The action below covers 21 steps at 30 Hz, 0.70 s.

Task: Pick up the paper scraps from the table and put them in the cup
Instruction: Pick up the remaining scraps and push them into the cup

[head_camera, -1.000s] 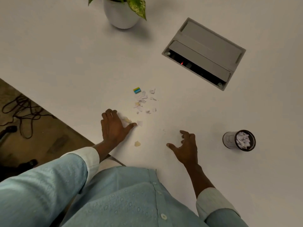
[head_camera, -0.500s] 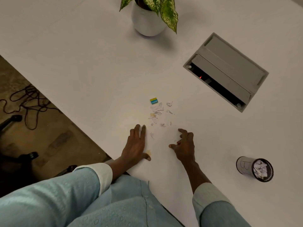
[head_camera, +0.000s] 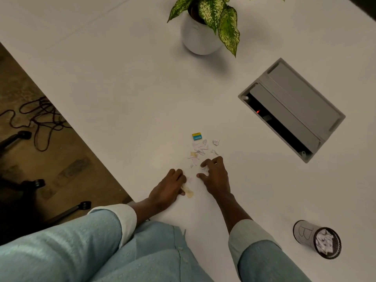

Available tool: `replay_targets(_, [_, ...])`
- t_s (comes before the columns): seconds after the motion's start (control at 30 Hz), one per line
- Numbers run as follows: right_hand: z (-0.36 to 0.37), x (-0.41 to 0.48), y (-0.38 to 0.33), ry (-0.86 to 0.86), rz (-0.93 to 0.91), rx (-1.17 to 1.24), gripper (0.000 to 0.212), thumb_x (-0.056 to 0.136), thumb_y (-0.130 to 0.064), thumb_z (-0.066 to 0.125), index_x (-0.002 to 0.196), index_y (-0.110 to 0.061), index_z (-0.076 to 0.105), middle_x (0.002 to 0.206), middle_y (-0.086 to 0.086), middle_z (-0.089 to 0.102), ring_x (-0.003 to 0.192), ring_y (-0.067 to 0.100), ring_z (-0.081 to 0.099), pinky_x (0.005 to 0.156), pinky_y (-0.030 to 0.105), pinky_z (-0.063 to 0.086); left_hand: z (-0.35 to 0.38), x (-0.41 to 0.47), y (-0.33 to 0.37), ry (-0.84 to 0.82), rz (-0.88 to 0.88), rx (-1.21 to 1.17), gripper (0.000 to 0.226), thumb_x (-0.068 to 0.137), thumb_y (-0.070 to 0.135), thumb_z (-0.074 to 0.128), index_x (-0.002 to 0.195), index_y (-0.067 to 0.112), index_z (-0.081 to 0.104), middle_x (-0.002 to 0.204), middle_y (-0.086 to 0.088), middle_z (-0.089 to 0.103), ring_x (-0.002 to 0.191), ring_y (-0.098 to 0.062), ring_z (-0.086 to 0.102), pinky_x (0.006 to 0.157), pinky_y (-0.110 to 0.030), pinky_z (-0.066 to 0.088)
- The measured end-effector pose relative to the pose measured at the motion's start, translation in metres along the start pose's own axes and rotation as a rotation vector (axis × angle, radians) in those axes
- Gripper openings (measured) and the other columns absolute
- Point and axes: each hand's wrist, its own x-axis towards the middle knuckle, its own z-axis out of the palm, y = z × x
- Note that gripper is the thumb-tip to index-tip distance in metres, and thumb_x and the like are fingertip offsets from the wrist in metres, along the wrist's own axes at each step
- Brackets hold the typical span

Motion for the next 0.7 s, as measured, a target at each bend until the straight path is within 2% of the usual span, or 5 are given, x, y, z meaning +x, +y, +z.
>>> replay_targets(0.17, [0.01,-0.006,-0.005,-0.013,-0.049,-0.031,0.012,0.087,-0.018,0.075,0.097,-0.017,0.068,0.109,0.0,0.052,0.098,0.019,0.061,0.081,0.034,0.056,0.008,-0.007,0.003,0.063,-0.042,-0.006,0.013,0.093,0.009,0.072,0.104,0.008,0.066,0.108,-0.007,0.062,0.096,-0.024,0.055,0.073,-0.04,0.052])
replay_targets(0.27, [0.013,-0.012,-0.006,-0.01,-0.047,-0.008,0.018,0.088,-0.026,0.075,0.1,-0.016,0.069,0.111,0.001,0.055,0.099,0.019,0.06,0.083,0.036,0.056,0.008,-0.01,0.005,0.074,-0.051,-0.006,0.007,0.096,0.008,0.065,0.103,0.008,0.065,0.107,-0.007,0.061,0.096,-0.025,0.053,0.074,-0.041,0.05])
replay_targets(0.4, [0.016,-0.021,-0.009,-0.049,-0.082,-0.043,0.033,0.081,-0.036,0.079,0.106,-0.02,0.066,0.112,-0.001,0.052,0.1,0.016,0.052,0.081,0.035,0.053,0.009,-0.013,0.009,0.081,-0.105,-0.055,0.012,0.093,-0.001,0.064,0.1,0.008,0.067,0.104,-0.008,0.063,0.093,-0.026,0.054,0.074,-0.042,0.049])
replay_targets(0.6, [0.032,-0.033,-0.013,-0.003,-0.139,-0.159,0.01,0.091,-0.024,0.068,0.1,-0.018,0.066,0.107,0.0,0.054,0.099,0.018,0.052,0.072,0.028,0.046,0.008,-0.013,0.02,0.089,-0.285,-0.199,0.022,0.078,-0.011,0.064,0.086,0.01,0.063,0.092,-0.004,0.06,0.084,-0.021,0.049,0.072,-0.04,0.045])
replay_targets(0.7, [0.035,-0.041,-0.01,0.013,-0.076,-0.107,0.006,0.09,-0.016,0.065,0.095,-0.015,0.068,0.103,0.0,0.06,0.095,0.019,0.057,0.077,0.029,0.048,0.009,-0.012,0.024,0.097,-0.358,-0.237,0.023,0.079,-0.011,0.066,0.085,0.011,0.064,0.091,-0.002,0.061,0.084,-0.02,0.052,0.074,-0.038,0.048])
